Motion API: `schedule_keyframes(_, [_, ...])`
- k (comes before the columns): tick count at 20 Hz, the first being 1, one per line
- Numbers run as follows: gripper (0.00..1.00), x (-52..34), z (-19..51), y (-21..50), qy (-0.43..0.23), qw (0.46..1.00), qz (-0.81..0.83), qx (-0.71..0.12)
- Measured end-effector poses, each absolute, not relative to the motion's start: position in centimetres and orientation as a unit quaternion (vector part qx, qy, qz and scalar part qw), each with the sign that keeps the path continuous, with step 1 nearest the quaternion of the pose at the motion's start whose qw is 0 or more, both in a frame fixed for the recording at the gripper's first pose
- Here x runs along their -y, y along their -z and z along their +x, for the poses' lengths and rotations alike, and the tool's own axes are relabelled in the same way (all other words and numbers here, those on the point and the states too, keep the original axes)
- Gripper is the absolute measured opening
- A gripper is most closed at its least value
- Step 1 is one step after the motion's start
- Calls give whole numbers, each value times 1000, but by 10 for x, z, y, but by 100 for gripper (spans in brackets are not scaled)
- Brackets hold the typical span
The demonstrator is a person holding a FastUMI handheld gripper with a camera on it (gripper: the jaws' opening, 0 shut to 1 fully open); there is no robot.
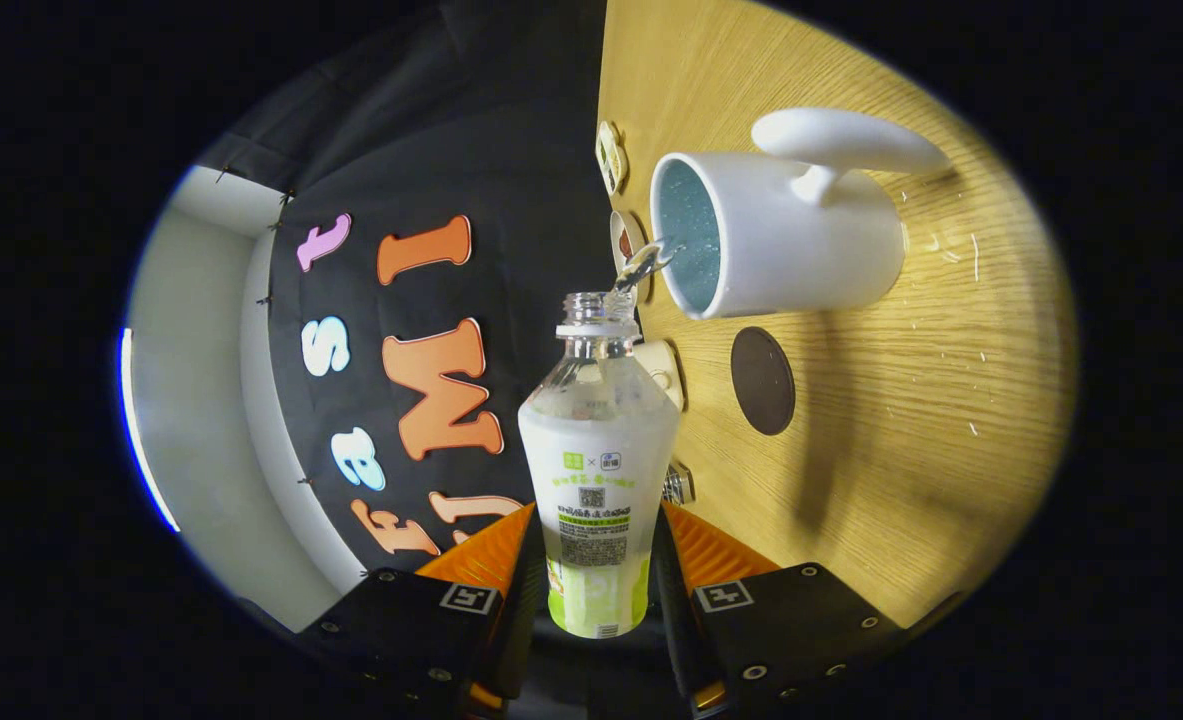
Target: Take the bottle from table, then pour the juice into the cup, finally place the bottle on the coaster
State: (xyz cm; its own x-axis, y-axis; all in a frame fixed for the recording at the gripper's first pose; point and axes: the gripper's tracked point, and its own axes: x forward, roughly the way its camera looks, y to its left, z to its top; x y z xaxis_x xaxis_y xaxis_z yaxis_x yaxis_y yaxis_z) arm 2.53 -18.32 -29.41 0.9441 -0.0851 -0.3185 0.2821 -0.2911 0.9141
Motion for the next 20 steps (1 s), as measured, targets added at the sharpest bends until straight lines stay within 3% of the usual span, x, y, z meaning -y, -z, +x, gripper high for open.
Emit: schedule_keyframes(20, [57, 194, 31, 260, 138, 561, 816, -18])
